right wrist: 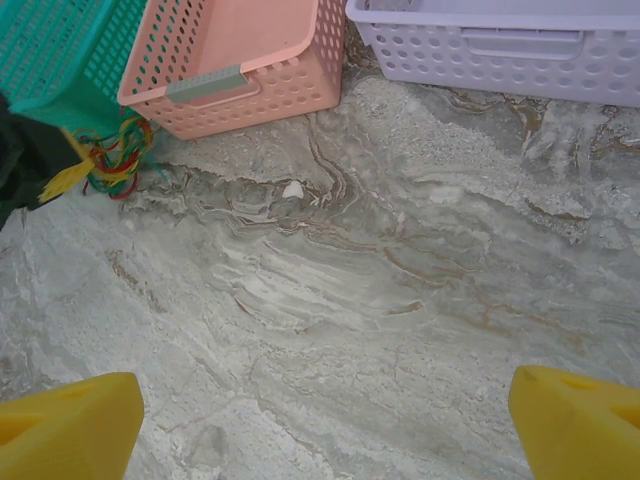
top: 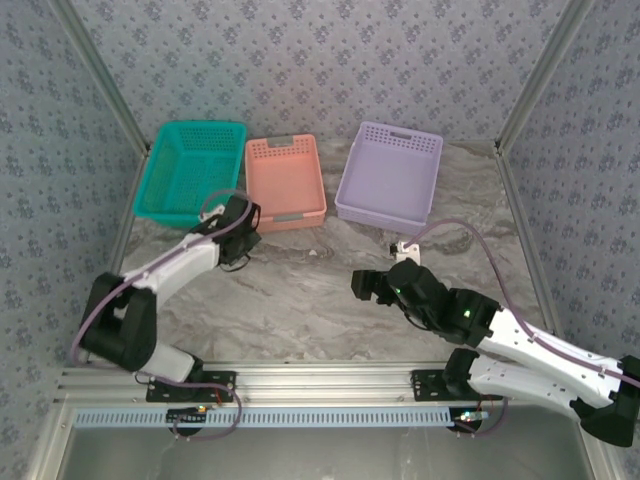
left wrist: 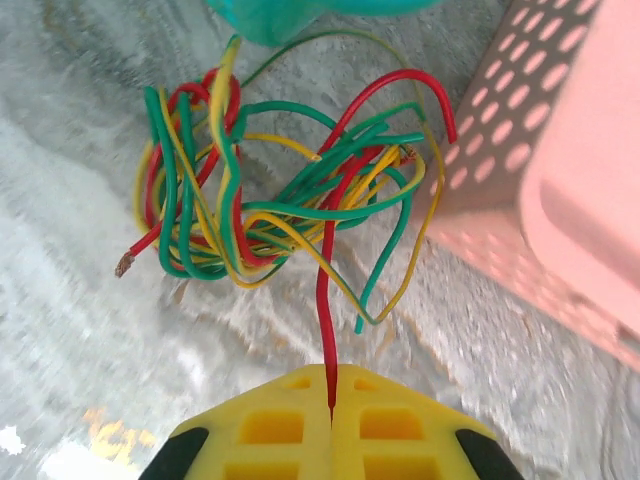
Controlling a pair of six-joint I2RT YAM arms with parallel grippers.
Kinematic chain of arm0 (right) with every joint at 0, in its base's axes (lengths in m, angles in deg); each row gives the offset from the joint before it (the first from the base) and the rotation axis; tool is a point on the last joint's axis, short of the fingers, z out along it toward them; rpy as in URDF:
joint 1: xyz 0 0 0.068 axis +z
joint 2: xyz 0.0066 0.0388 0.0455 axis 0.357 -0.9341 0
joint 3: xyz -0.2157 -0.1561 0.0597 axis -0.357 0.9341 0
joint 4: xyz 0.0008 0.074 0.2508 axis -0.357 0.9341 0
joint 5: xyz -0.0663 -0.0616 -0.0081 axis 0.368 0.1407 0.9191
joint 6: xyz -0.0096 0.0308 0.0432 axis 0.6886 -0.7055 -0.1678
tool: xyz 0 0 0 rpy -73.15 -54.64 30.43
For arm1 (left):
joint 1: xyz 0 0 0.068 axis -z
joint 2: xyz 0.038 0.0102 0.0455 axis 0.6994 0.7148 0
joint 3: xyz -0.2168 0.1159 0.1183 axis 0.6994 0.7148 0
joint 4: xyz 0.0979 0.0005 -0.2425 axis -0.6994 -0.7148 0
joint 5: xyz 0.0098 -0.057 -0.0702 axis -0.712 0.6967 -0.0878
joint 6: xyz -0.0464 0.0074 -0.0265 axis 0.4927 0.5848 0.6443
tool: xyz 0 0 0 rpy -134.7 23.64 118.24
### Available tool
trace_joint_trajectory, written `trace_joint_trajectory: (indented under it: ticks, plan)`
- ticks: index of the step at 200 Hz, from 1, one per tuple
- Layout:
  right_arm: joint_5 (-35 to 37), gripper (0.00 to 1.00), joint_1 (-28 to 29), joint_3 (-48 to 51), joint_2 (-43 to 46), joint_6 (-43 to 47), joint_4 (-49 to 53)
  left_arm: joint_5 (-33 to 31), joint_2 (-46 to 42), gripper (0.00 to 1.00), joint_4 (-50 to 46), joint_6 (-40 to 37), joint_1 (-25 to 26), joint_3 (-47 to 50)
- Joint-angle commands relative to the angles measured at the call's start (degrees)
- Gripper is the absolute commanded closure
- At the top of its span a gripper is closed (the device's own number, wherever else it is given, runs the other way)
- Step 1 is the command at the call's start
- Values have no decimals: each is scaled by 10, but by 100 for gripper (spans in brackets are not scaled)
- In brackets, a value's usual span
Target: Untangle the cables
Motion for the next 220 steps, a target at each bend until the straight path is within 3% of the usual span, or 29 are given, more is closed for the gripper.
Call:
trace_joint_trajectory:
  ticks: [1, 44, 73, 93, 157, 189, 220]
  plan:
    - [2, 4, -4, -8, 2, -7, 13, -10, -86, 100, -27, 37, 31, 40]
    - [-4, 5, -14, -21, -10, -11, 32, 49, -189, 100, -38, -5, 123, 71]
    - [-33, 5, -35, -19, -25, -22, 29, 130, -178, 100, 29, -59, 187, 54]
    - [-67, 5, -58, -5, -33, -31, 10, 145, -156, 100, 81, -57, 225, 43]
    - [-217, 15, -159, 85, -67, -37, -123, 202, -54, 100, 174, -76, 281, 36]
    - [-263, 13, -161, 93, -146, -35, -174, 221, -34, 100, 243, -70, 283, 88]
    - [-273, 8, -142, 78, -243, -47, -218, 219, -25, 100, 241, -69, 299, 104]
